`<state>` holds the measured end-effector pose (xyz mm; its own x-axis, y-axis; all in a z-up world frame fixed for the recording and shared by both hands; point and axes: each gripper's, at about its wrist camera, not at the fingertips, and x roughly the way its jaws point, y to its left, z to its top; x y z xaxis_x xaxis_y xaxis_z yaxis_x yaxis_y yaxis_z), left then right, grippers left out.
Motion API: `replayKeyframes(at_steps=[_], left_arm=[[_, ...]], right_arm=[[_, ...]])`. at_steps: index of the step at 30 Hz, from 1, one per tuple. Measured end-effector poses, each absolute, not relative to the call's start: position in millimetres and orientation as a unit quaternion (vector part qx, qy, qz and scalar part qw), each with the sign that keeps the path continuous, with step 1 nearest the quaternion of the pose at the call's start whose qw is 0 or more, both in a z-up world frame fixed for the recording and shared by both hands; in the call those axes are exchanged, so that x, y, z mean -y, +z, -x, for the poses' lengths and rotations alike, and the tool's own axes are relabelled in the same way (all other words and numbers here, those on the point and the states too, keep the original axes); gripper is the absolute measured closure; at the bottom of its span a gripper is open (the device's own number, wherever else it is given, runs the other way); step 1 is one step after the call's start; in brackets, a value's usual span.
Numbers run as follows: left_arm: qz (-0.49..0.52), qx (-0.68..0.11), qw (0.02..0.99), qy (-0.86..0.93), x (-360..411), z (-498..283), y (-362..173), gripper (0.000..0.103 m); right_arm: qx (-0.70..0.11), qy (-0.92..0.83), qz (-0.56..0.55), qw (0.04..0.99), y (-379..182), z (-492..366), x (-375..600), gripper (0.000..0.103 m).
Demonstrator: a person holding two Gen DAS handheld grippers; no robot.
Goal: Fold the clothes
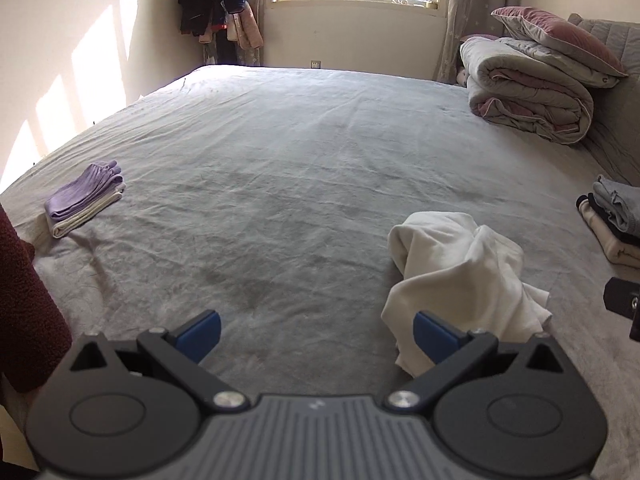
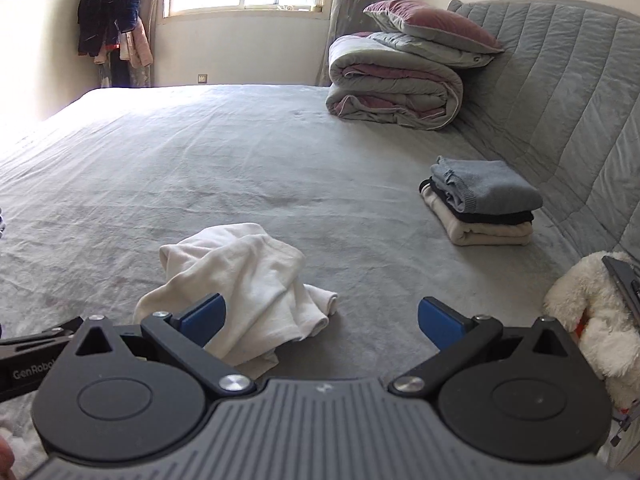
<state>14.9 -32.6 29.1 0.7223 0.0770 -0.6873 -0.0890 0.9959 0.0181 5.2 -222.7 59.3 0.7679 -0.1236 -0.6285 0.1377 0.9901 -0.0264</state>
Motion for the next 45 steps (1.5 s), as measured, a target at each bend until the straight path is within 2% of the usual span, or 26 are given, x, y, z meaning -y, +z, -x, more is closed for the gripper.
replayKeyframes(at_steps=[4, 14, 17, 20, 28, 33, 40, 45], left_arm=[[-0.001, -0.4, 0.916, 0.032, 38, -15, 29, 0.0], [0.013, -0.424, 0.906, 0.013, 41, -9, -4, 0.0], [0.016, -0.417, 0.909, 0.016, 37, -8, -4, 0.0], [0.004, -0.405, 0.914, 0.031, 36, -8, -4, 0.0], [0.005, -0.391, 0.92, 0.026, 43, -12, -10, 0.0], [-0.019, -0.372, 0.928, 0.018, 58, -32, -24, 0.0], [-0.04, -0.361, 0.931, 0.02, 62, -39, -25, 0.0], [-0.07, -0.391, 0.917, 0.037, 67, -25, -15, 0.0]], right_arm=[[-0.358, -0.039, -0.045, 0.932, 64, -2, 230, 0.0], [-0.371, 0.054, -0.037, 0.926, 45, 1, 245, 0.0], [-0.358, 0.087, -0.058, 0.928, 23, 7, 258, 0.0], [-0.393, 0.08, -0.051, 0.914, 7, 1, 266, 0.0], [-0.383, 0.06, -0.091, 0.917, 6, -3, 280, 0.0], [-0.349, 0.097, -0.082, 0.928, 0, -21, 269, 0.0], [-0.366, 0.101, -0.106, 0.919, -13, -40, 276, 0.0], [-0.383, 0.077, -0.087, 0.916, -4, -32, 274, 0.0]])
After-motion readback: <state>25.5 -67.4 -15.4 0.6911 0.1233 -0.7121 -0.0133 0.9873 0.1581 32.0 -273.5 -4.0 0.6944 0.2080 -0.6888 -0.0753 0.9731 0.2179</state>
